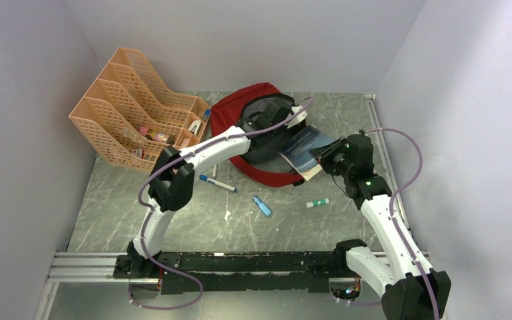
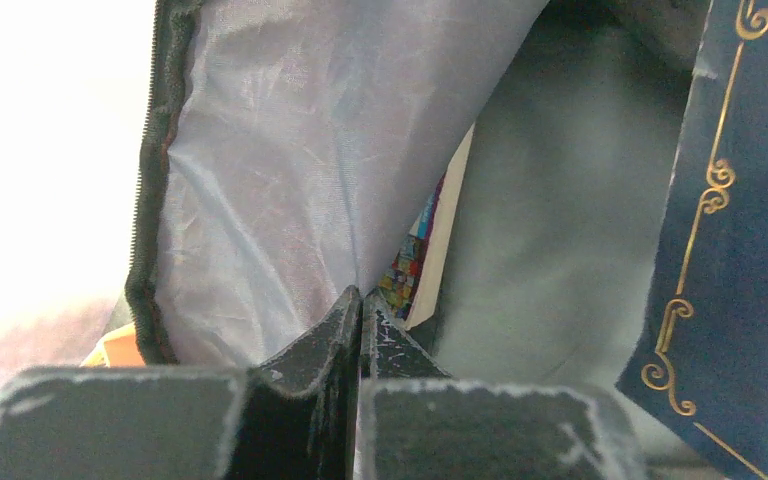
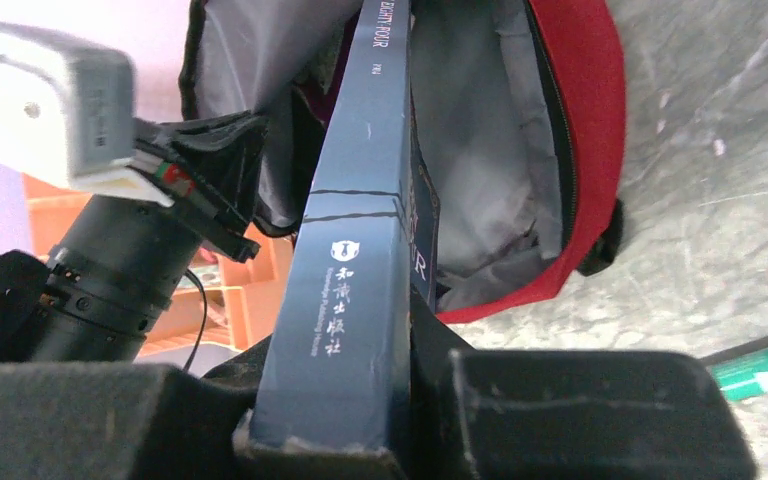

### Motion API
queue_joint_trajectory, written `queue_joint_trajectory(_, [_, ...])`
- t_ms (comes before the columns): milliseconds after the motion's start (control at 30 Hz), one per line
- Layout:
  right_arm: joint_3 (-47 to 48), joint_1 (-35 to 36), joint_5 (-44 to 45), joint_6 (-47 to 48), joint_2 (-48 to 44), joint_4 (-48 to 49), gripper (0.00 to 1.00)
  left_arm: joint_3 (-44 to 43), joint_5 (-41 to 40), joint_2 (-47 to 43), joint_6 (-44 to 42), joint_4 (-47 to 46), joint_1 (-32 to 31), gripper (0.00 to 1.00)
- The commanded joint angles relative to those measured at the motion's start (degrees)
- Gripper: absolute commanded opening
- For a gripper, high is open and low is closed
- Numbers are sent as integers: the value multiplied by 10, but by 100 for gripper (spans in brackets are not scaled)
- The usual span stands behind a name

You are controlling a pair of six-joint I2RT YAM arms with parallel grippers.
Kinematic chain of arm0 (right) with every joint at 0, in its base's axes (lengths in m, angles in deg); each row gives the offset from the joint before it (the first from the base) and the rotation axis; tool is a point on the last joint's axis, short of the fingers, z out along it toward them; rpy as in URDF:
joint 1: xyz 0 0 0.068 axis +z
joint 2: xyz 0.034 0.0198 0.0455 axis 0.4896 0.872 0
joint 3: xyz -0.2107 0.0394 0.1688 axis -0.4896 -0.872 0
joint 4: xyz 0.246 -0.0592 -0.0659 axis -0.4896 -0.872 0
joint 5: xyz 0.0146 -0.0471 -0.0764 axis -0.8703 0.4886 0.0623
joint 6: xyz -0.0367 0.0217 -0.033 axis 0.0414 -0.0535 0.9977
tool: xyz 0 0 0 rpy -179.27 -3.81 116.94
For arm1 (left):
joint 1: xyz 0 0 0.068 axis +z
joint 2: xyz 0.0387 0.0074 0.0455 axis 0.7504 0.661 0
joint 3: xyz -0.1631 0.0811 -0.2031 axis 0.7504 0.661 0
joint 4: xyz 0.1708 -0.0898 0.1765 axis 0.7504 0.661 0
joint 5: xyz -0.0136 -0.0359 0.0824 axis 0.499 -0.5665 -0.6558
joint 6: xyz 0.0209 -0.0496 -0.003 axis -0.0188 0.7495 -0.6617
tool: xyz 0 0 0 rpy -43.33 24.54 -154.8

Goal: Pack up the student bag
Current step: Place the book in the student bag.

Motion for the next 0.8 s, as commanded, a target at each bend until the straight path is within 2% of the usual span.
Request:
queue_joint_trajectory(0, [-7, 1, -10, -122, -3, 85, 0, -35, 41, -35, 13, 16, 6, 5])
queue_joint_trajectory(233, [-37, 1, -52, -202, 42, 192, 0, -56, 70, -50, 20, 39, 6, 5])
queue_joint_trajectory(767, [-1, 25, -106, -241, 189, 351, 0, -68, 100, -78, 25, 62, 6, 5])
